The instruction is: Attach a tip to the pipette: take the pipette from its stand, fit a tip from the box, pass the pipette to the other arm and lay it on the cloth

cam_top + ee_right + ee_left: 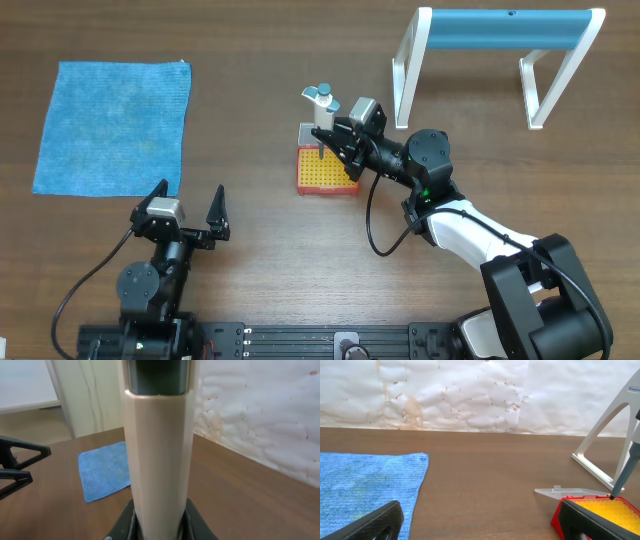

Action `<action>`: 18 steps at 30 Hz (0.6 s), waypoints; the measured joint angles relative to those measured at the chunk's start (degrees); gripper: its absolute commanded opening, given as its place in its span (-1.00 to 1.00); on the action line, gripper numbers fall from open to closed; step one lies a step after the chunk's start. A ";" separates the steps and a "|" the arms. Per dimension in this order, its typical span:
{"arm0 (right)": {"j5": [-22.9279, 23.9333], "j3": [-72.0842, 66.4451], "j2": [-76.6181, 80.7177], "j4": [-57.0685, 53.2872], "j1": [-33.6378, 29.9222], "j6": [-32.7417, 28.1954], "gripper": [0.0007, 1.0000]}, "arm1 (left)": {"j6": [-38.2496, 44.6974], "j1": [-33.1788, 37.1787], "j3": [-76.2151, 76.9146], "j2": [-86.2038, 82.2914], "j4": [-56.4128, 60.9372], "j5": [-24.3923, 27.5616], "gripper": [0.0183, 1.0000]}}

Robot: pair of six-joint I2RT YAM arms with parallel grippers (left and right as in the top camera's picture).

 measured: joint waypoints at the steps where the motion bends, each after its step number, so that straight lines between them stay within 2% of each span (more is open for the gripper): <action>1: 0.17 0.00 0.33 0.04 0.00 -0.24 -0.85 | 0.00 0.00 0.00 0.00 0.00 0.00 0.99; 18: 1.86 -0.02 3.74 -3.91 0.00 -0.92 -0.85 | 0.00 0.00 0.00 0.00 0.00 0.00 1.00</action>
